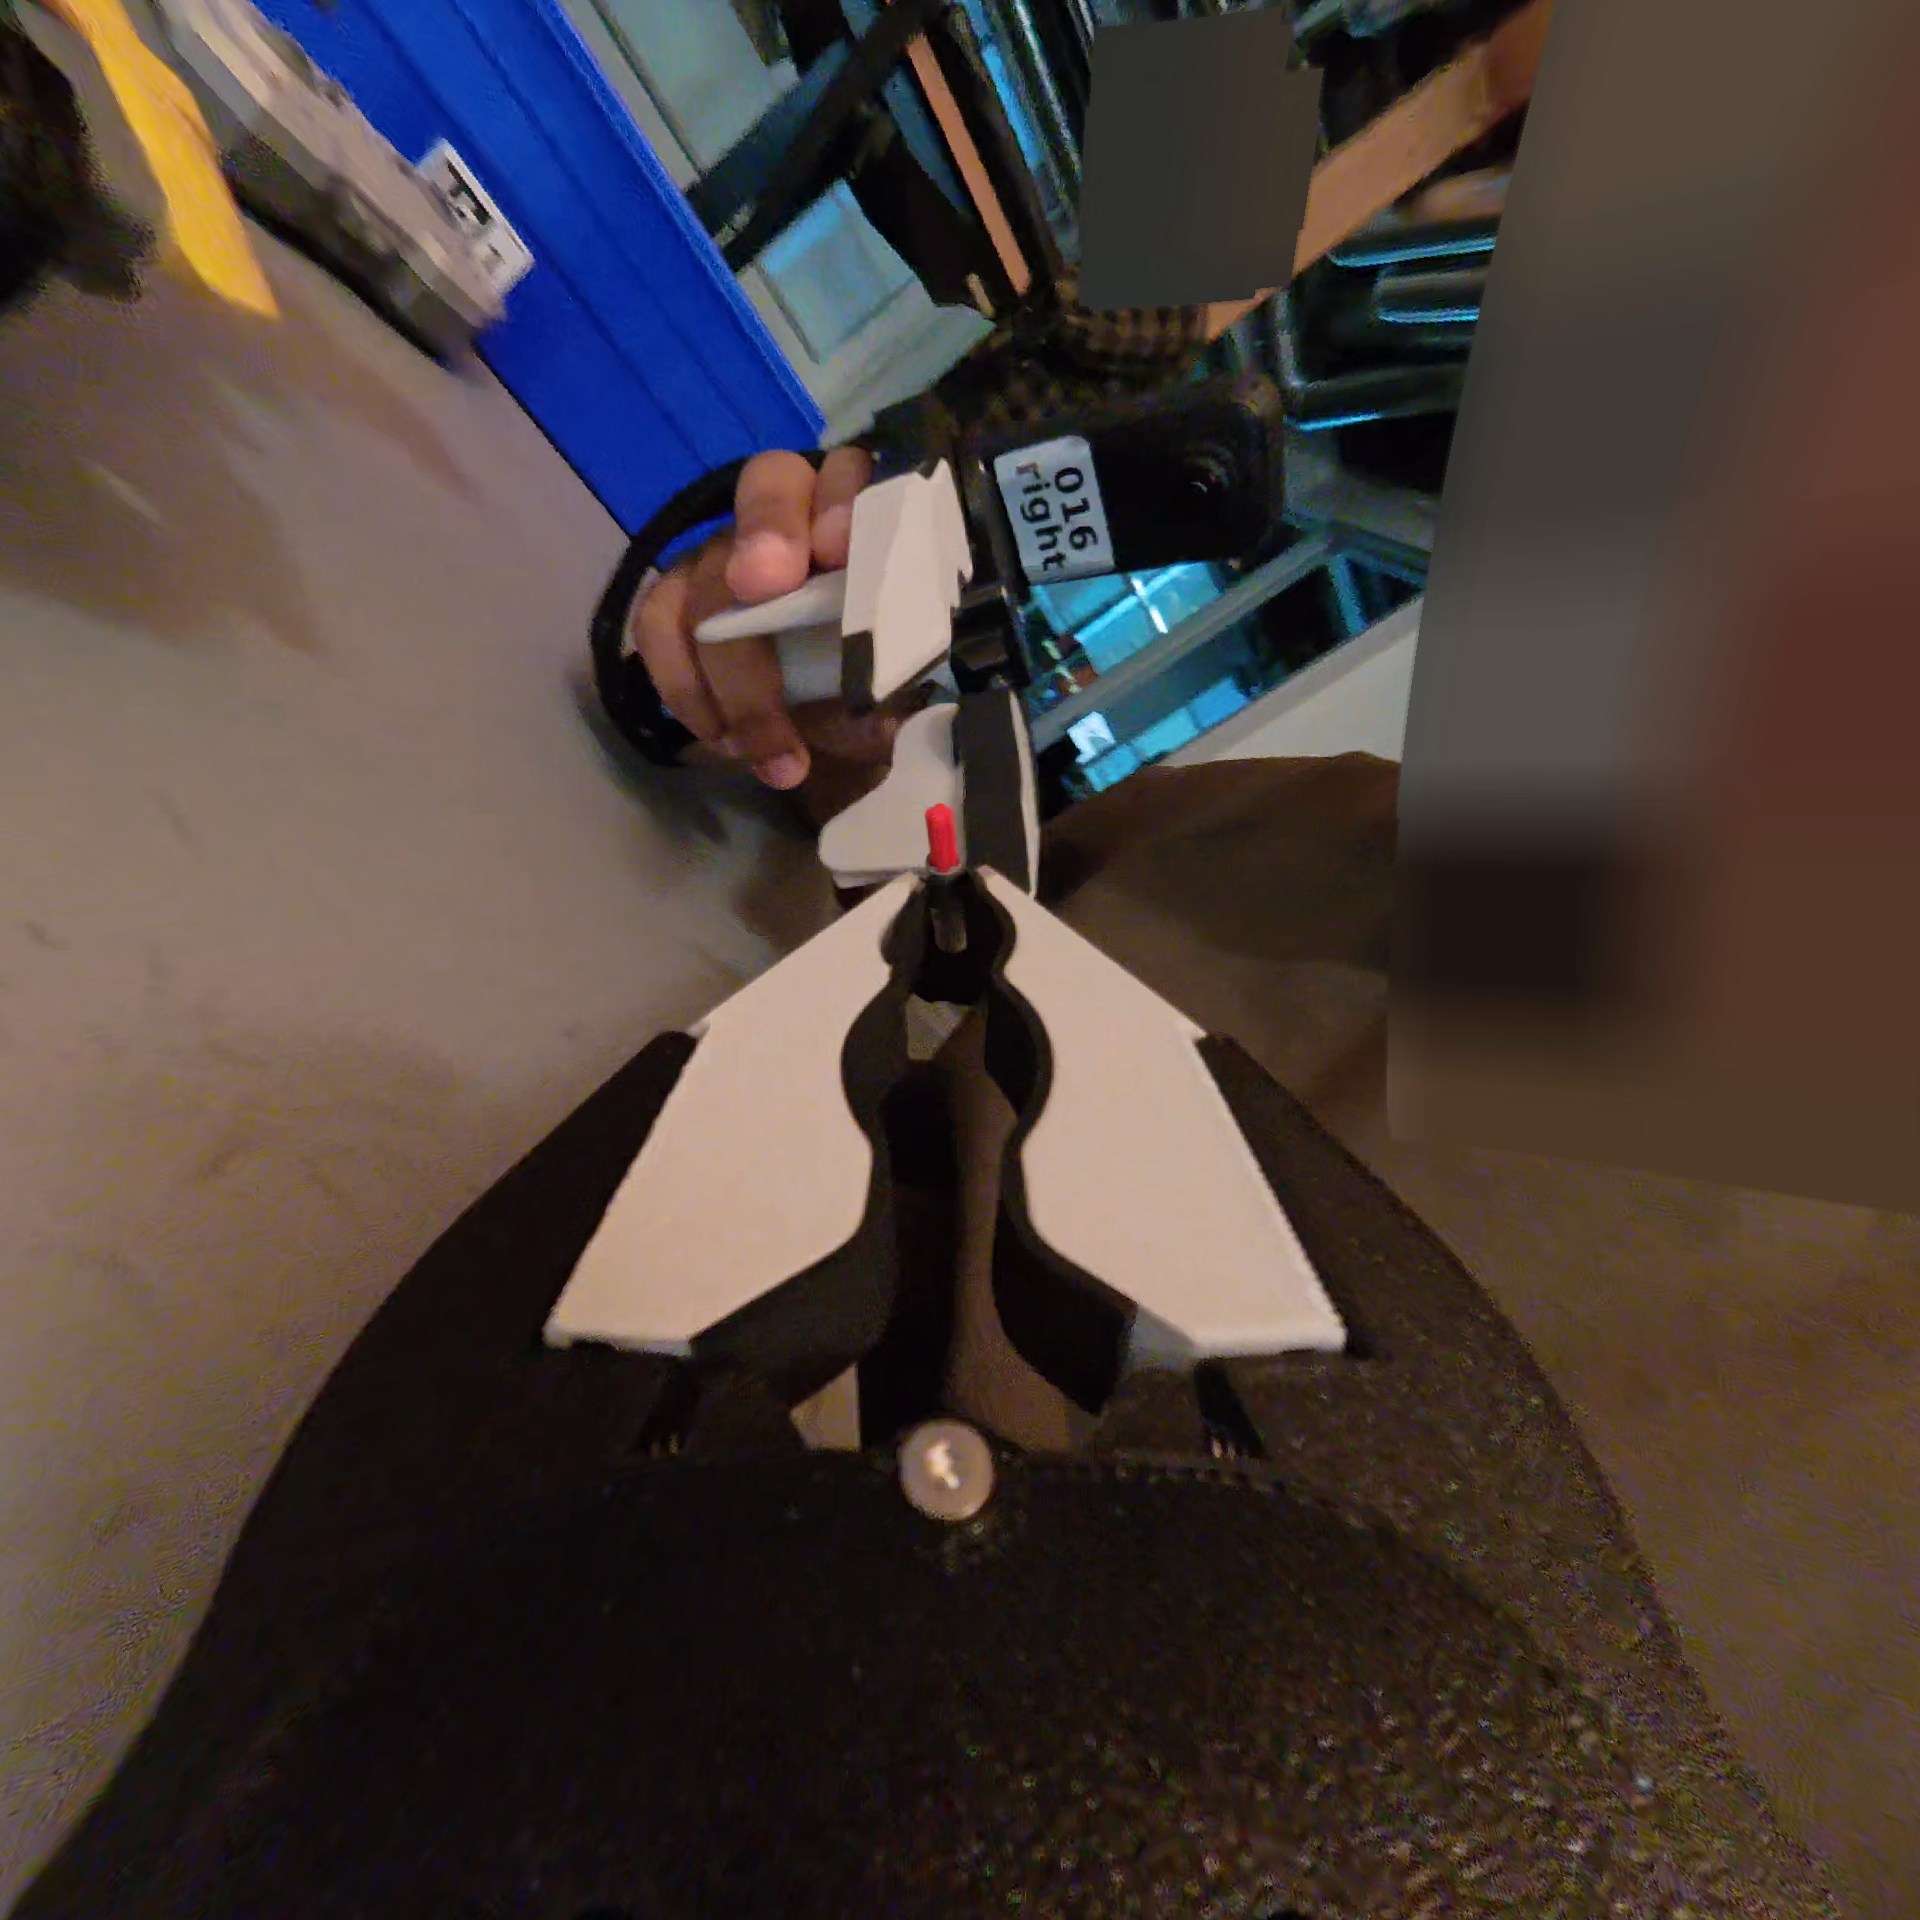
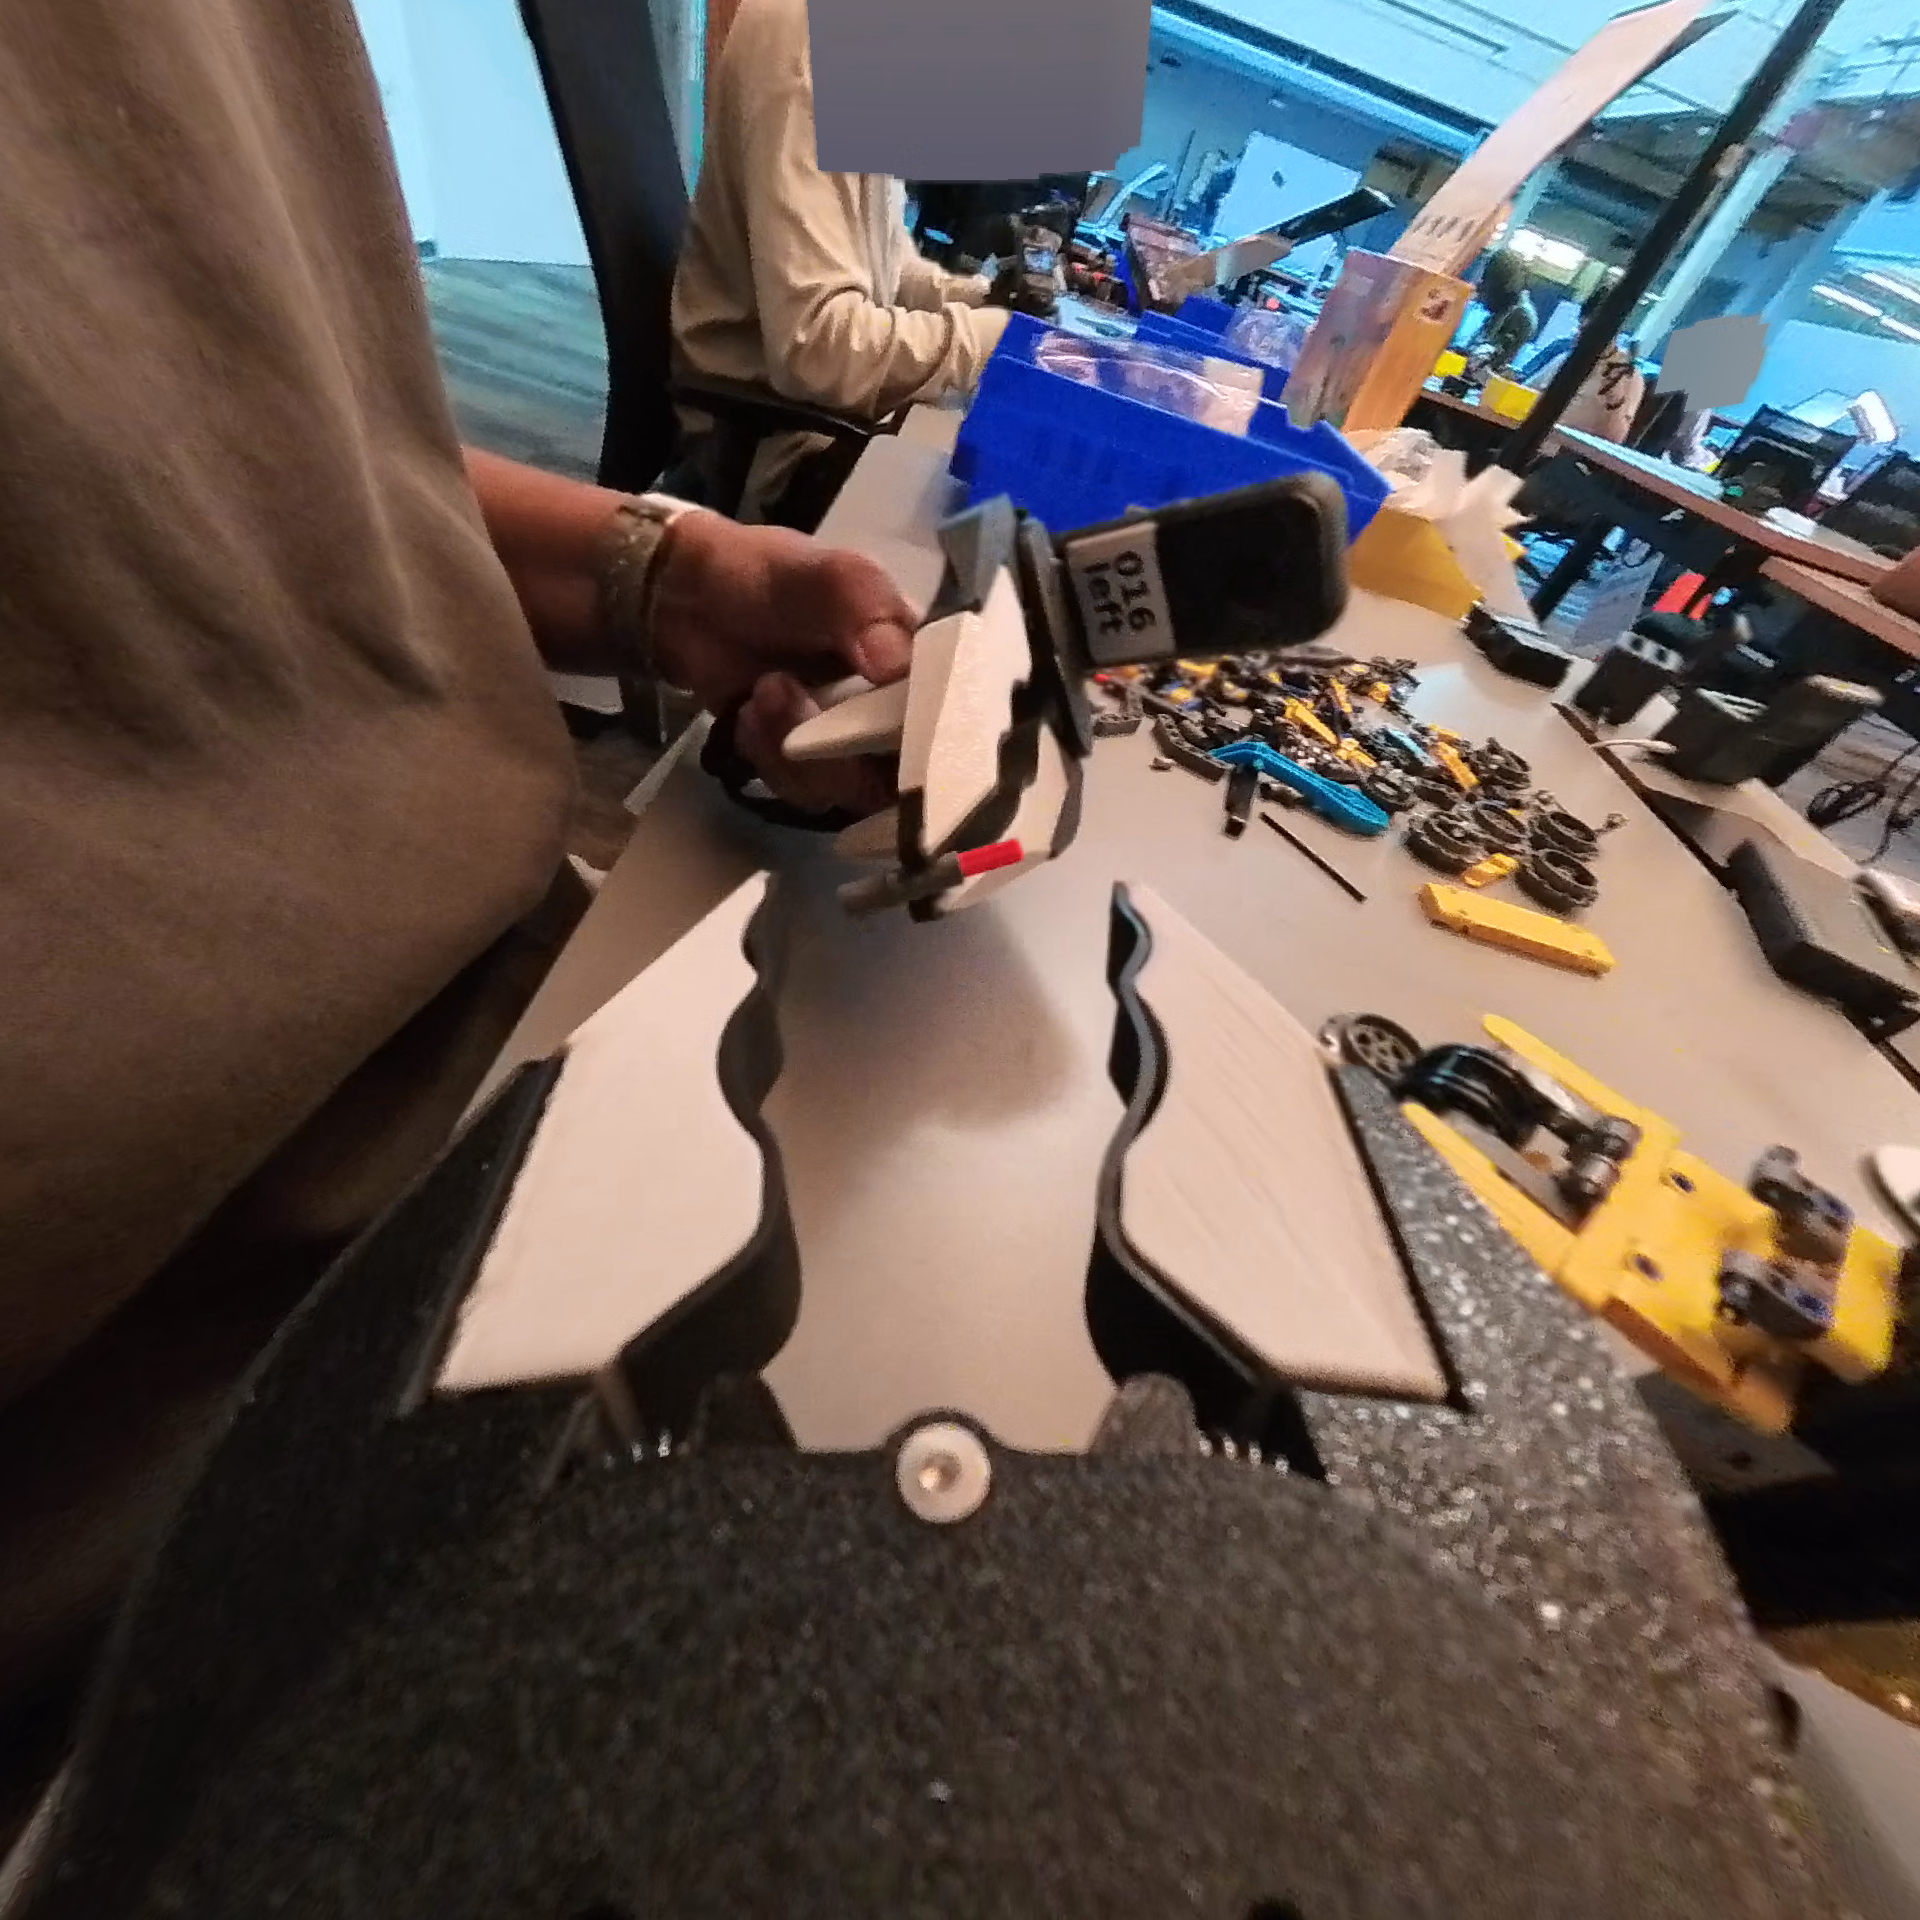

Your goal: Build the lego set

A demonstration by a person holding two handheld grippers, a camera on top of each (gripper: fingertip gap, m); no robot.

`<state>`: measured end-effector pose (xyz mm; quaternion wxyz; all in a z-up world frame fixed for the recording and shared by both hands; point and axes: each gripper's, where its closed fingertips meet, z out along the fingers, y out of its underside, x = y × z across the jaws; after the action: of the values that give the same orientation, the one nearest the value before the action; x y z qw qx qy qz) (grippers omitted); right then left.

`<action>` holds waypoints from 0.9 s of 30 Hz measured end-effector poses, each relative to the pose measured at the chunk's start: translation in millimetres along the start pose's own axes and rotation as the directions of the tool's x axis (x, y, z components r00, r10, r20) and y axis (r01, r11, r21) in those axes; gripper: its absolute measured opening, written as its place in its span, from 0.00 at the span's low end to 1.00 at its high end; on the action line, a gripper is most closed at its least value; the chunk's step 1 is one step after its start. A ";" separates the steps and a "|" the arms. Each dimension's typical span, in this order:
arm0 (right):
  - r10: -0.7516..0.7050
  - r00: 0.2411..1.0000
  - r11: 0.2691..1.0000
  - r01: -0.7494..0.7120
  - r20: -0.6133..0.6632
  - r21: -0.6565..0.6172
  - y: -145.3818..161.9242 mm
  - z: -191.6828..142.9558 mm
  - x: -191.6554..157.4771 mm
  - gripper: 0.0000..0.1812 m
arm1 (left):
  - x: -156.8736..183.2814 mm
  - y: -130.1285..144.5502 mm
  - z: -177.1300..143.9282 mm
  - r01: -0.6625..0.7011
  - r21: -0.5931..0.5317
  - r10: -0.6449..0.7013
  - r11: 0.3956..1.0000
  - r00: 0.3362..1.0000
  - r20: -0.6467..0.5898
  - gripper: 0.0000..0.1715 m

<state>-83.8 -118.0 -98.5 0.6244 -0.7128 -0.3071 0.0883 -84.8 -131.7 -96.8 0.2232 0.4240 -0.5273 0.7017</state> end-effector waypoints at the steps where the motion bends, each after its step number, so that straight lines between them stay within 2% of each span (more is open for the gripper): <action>1: -0.014 1.000 1.000 0.014 0.007 -0.002 -0.4 1.5 -2.9 0.32 | 1.5 2.6 1.2 0.024 -0.012 -0.024 1.000 1.000 -0.017 0.00; 8: -0.095 0.995 0.995 0.095 0.030 0.003 -4.9 6.2 -16.0 0.21 | 9.1 9.0 4.0 0.119 -0.034 -0.122 0.992 0.987 -0.102 0.00; 16: -0.084 0.996 0.996 0.084 0.027 -0.005 -5.1 4.2 -15.5 0.20 | 9.7 8.6 5.8 0.125 -0.030 -0.127 0.992 0.985 -0.116 0.00; 27: -0.024 0.999 0.994 0.026 0.026 -0.104 5.5 7.9 -13.4 0.17 | -0.1 7.0 1.2 0.167 0.006 -0.166 0.986 0.981 -0.097 0.00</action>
<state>-96.6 -118.8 -108.7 0.5835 -0.7394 -0.3277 0.0730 -89.6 -135.2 -100.6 0.3033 0.4337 -0.4738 0.7038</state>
